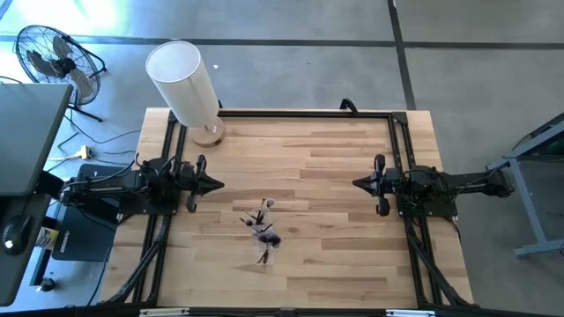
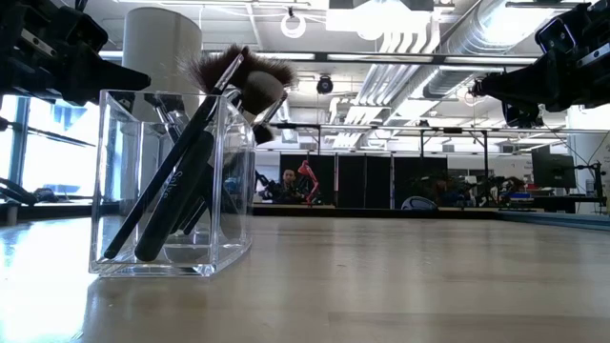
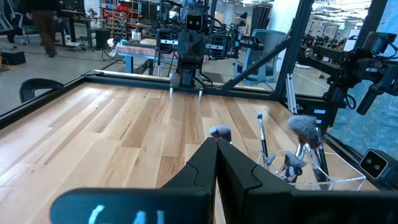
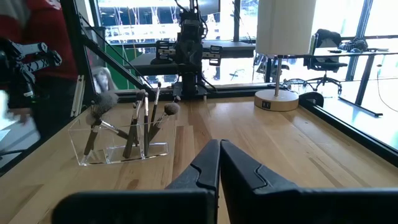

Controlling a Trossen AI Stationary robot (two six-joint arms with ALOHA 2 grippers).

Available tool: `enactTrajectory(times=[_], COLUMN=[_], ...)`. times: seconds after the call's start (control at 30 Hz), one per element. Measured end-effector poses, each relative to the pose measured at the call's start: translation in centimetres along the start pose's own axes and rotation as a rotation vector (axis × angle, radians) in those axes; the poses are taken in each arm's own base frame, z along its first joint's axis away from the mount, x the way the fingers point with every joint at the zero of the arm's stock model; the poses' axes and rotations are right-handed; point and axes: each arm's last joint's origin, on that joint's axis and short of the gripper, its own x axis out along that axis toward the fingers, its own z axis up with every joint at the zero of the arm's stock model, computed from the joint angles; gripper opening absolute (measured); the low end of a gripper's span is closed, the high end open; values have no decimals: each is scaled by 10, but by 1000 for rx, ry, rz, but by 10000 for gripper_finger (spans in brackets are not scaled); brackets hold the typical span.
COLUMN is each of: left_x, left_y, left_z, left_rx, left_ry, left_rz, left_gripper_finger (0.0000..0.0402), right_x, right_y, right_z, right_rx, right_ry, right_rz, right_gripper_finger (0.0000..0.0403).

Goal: Put items in baskets/containers
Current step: Return to Home Position

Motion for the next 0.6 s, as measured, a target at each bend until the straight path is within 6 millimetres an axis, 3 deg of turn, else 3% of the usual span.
enactTrajectory(times=[0.6], left_x=[0], left_y=[0], left_z=[0], left_rx=[0], left_ry=[0], left_rz=[0], left_gripper_finger=[3], right_x=[0], right_y=[0], right_z=[0], right_rx=[0], right_ry=[0], right_rz=[0], right_gripper_finger=[9])
